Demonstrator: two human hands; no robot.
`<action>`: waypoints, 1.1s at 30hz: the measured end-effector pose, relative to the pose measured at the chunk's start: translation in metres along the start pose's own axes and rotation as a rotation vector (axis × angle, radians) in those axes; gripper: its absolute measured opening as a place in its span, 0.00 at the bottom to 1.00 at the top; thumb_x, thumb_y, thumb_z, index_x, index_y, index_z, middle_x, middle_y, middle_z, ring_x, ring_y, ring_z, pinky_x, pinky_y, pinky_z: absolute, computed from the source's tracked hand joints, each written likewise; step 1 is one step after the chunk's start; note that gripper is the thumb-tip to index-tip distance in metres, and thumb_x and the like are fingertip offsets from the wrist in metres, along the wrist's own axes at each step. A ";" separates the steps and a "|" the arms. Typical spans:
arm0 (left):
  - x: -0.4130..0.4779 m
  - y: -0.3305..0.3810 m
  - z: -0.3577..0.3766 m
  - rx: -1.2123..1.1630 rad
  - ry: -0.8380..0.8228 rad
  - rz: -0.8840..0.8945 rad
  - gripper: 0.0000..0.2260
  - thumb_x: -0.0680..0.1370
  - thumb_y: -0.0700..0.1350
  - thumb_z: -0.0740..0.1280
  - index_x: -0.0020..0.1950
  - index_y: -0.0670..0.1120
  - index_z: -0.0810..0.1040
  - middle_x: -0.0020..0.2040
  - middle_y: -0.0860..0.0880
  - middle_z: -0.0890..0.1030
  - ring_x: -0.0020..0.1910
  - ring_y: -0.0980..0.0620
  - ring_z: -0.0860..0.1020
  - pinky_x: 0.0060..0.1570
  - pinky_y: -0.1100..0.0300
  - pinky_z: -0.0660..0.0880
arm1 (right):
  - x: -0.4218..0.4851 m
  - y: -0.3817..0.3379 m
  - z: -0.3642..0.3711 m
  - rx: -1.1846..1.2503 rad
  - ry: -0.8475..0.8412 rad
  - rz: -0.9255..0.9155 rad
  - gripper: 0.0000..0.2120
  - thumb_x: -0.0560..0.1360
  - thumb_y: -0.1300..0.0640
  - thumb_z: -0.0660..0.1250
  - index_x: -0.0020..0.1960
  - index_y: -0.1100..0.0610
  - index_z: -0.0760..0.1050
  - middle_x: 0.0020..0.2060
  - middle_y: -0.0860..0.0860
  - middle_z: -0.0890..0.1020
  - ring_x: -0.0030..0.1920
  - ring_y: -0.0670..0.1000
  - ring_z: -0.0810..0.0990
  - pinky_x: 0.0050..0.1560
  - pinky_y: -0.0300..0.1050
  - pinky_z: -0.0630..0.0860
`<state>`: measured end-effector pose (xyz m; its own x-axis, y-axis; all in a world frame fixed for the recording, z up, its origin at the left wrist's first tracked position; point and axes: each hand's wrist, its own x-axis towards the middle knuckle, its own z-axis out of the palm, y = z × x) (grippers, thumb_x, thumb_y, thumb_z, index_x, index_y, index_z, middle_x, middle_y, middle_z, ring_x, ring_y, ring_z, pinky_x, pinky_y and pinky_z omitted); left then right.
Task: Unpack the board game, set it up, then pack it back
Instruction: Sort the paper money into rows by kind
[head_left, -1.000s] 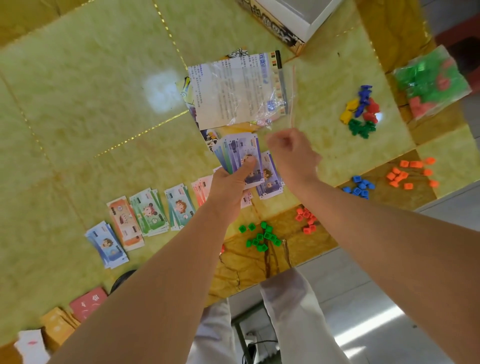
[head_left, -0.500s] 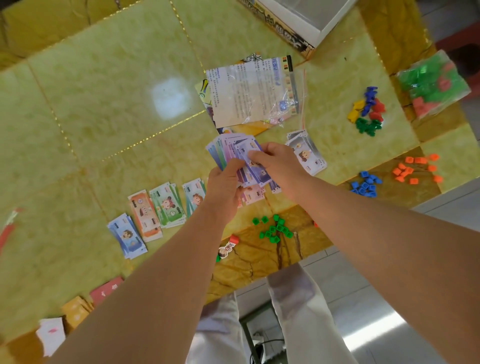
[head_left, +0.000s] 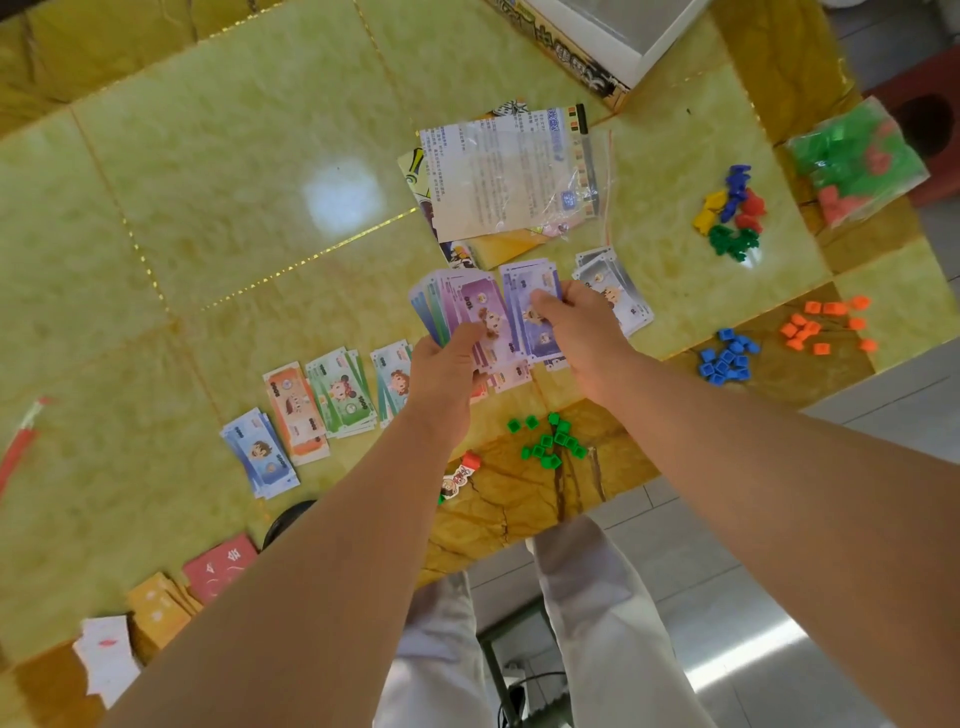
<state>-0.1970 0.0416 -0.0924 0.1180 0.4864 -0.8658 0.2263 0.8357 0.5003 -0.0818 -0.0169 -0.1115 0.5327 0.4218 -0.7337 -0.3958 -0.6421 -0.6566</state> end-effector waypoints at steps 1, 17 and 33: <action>0.000 0.000 -0.001 0.004 0.010 -0.005 0.10 0.76 0.38 0.68 0.43 0.47 0.67 0.40 0.47 0.77 0.41 0.50 0.77 0.54 0.51 0.76 | 0.000 0.001 -0.004 -0.017 0.028 0.005 0.12 0.80 0.56 0.61 0.59 0.63 0.74 0.48 0.55 0.77 0.45 0.50 0.74 0.42 0.42 0.70; 0.011 -0.005 0.010 -0.030 0.074 -0.059 0.08 0.76 0.38 0.67 0.43 0.46 0.69 0.38 0.48 0.77 0.37 0.51 0.77 0.50 0.52 0.76 | 0.021 0.020 -0.029 -0.273 0.180 0.004 0.12 0.74 0.65 0.68 0.57 0.59 0.77 0.48 0.52 0.82 0.47 0.52 0.81 0.50 0.45 0.79; 0.021 -0.008 0.003 -0.074 -0.087 -0.074 0.08 0.77 0.36 0.66 0.42 0.46 0.71 0.25 0.54 0.80 0.26 0.59 0.79 0.43 0.57 0.76 | 0.034 0.023 -0.004 -0.848 0.386 -0.279 0.13 0.75 0.59 0.68 0.58 0.58 0.71 0.54 0.53 0.76 0.57 0.55 0.74 0.56 0.50 0.70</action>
<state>-0.1931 0.0444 -0.1146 0.1879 0.4017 -0.8963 0.1659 0.8864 0.4321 -0.0696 -0.0200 -0.1509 0.7943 0.4868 -0.3635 0.3720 -0.8627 -0.3426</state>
